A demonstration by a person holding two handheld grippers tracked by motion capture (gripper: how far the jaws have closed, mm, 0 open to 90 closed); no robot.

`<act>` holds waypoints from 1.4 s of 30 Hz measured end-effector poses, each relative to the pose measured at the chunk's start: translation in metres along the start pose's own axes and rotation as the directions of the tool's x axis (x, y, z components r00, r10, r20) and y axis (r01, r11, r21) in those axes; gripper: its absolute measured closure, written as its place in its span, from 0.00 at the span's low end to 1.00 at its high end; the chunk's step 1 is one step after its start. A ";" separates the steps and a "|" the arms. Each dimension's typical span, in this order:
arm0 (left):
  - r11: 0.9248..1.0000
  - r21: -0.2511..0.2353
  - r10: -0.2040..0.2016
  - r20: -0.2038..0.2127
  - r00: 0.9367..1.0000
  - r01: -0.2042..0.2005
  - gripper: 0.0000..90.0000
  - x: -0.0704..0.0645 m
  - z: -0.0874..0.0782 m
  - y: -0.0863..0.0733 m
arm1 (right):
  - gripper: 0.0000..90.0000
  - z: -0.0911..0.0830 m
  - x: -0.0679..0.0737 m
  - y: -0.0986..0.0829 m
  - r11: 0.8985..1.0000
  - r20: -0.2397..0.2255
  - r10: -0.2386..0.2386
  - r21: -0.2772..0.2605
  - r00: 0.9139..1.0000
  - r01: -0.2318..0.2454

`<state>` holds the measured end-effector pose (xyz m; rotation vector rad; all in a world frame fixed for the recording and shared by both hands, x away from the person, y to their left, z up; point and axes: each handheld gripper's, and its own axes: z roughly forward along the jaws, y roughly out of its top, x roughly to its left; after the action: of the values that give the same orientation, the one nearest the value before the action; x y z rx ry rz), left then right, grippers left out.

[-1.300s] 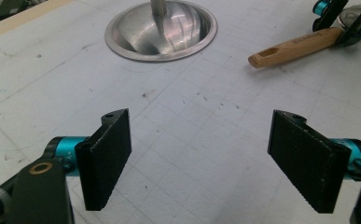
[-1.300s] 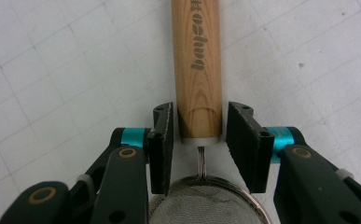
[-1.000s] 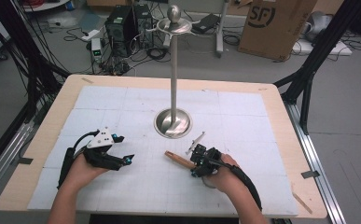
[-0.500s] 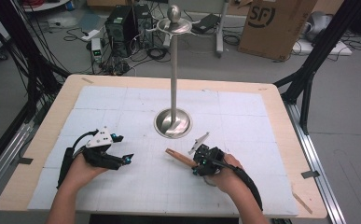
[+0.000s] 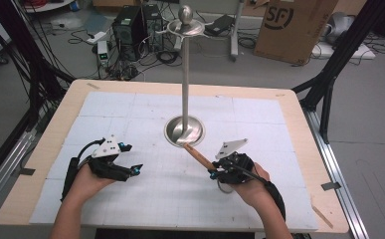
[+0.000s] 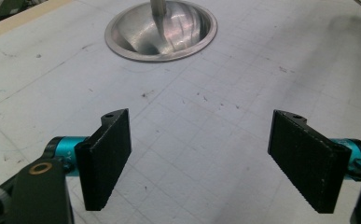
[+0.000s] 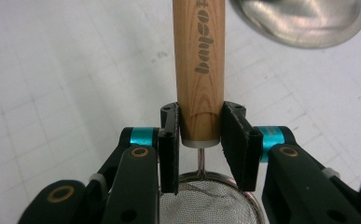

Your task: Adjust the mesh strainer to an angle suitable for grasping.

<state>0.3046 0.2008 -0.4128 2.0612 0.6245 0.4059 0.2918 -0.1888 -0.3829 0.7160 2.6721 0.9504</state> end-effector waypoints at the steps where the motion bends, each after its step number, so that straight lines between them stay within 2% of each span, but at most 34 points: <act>1: 1.000 0.000 0.000 0.000 1.000 0.000 0.24 0.000 0.000 0.000 | 0.76 0.000 0.000 0.000 1.000 0.000 0.000 0.000 1.000 0.000; 3: 1.000 0.000 0.000 0.000 1.000 0.000 0.24 0.000 0.000 0.000 | 0.76 -0.007 -0.002 -0.003 0.998 0.000 0.012 -0.056 1.000 -0.012; 7: 1.000 0.000 0.001 0.000 1.000 -0.001 0.24 0.000 0.000 0.000 | 0.76 -0.012 -0.002 -0.005 0.995 -0.008 0.019 -0.098 1.000 -0.019; 8: 1.000 -0.001 0.000 0.000 1.000 0.000 0.24 0.000 0.000 0.000 | 0.76 -0.017 -0.002 -0.006 0.990 -0.012 0.012 -0.142 1.000 -0.014; 9: 1.000 -0.002 0.000 0.000 1.000 0.000 0.24 0.000 0.000 0.000 | 0.76 -0.017 -0.002 -0.006 0.990 -0.012 0.012 -0.142 1.000 -0.014; 11: 1.000 -0.005 -0.002 0.000 1.000 0.002 0.24 -0.001 0.000 0.000 | 0.76 -0.022 -0.003 -0.007 0.982 -0.028 0.015 -0.188 0.999 -0.020; 12: 1.000 -0.005 -0.002 0.001 1.000 0.002 0.24 -0.001 0.000 0.000 | 0.76 -0.022 -0.003 -0.007 0.982 -0.028 0.015 -0.188 0.999 -0.020; 13: 1.000 -0.007 0.001 0.004 1.000 -0.001 0.24 -0.001 0.000 0.000 | 0.76 -0.026 -0.003 -0.008 0.976 -0.046 0.014 -0.215 0.999 -0.024; 15: 1.000 -0.011 0.003 0.009 1.000 -0.003 0.24 -0.001 0.000 0.001 | 0.76 -0.028 -0.002 -0.009 0.973 -0.048 0.014 -0.230 0.999 -0.025; 17: 1.000 -0.023 -0.001 0.014 1.000 0.001 0.24 -0.002 -0.001 0.001 | 0.76 -0.031 -0.002 -0.013 0.965 -0.057 0.015 -0.260 0.998 -0.029; 18: 1.000 -0.026 0.000 0.015 1.000 0.001 0.24 -0.002 -0.001 0.001 | 0.76 -0.034 -0.002 -0.018 0.958 -0.061 0.014 -0.285 0.998 -0.031; 25: 0.999 -0.039 -0.002 0.033 0.999 0.003 0.23 -0.003 -0.001 0.002 | 0.76 -0.038 -0.002 -0.033 0.946 -0.075 0.020 -0.321 0.997 -0.043; 30: 0.999 -0.047 0.003 0.046 0.999 -0.001 0.23 -0.005 0.000 0.003 | 0.76 -0.039 -0.006 -0.044 0.932 -0.081 0.045 -0.355 0.996 -0.071; 32: 0.998 -0.058 -0.003 0.050 0.999 0.006 0.23 -0.005 -0.001 0.003 | 0.76 -0.041 -0.007 -0.044 0.930 -0.080 0.041 -0.361 0.996 -0.067; 35: 0.995 -0.093 -0.022 0.083 0.996 0.029 0.22 -0.005 -0.002 0.005 | 0.76 -0.042 -0.007 -0.044 0.921 -0.085 0.036 -0.383 0.996 -0.066; 37: 0.993 -0.115 -0.022 0.097 0.995 0.033 0.22 -0.007 -0.003 0.006 | 0.76 -0.041 -0.007 -0.043 0.919 -0.091 0.032 -0.389 0.995 -0.065; 42: 0.990 -0.139 -0.010 0.118 0.993 0.027 0.23 -0.012 -0.004 0.011 | 0.76 -0.034 -0.006 -0.042 0.924 -0.103 0.015 -0.378 0.995 -0.053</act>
<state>0.2959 0.1920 -0.4014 1.9282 0.5293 0.3070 0.2695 -0.2386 -0.3838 0.6414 2.4446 1.4935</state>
